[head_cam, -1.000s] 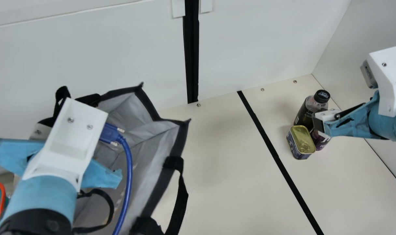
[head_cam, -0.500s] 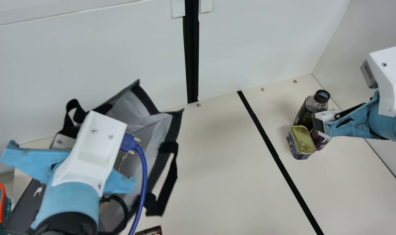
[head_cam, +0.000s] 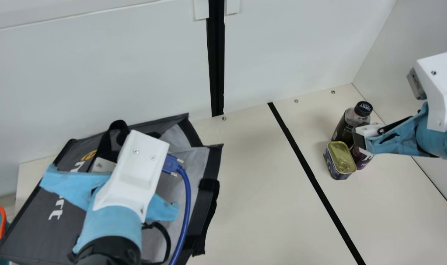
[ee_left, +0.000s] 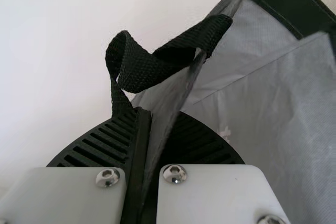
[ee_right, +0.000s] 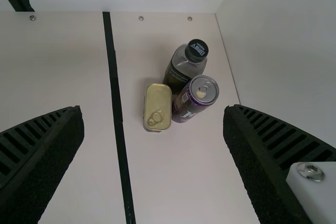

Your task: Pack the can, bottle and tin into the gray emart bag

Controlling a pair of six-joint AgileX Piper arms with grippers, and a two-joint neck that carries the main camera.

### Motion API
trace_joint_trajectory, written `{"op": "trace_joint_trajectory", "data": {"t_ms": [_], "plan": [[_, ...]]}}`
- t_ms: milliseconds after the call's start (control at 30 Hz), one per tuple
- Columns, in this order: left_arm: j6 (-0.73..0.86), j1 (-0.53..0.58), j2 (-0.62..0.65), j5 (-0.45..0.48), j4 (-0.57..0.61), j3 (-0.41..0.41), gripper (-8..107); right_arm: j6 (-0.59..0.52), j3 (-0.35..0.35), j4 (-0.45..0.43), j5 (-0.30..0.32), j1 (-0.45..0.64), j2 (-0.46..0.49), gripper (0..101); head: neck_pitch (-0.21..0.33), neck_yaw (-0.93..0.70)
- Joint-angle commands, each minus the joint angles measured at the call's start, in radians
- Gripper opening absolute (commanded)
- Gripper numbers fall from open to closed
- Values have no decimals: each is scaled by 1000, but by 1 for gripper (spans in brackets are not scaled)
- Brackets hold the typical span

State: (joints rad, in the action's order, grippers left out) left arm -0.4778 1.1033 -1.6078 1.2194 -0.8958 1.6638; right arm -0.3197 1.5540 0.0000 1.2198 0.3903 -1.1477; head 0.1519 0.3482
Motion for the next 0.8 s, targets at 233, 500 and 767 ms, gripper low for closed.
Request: {"op": "trace_joint_trajectory", "data": {"t_ms": [233, 500, 767], "plan": [[-15, 10, -28, 1, 111, 44, 10, 0, 0, 0, 0, 0, 0, 91, 23, 1], [-30, 8, -51, 1, 229, 103, 10, 0, 0, 0, 0, 0, 0, 91, 23, 1], [-36, -25, -58, -40, 330, 113, 10, 0, 0, 0, 0, 0, 0, 91, 23, 1]]}}
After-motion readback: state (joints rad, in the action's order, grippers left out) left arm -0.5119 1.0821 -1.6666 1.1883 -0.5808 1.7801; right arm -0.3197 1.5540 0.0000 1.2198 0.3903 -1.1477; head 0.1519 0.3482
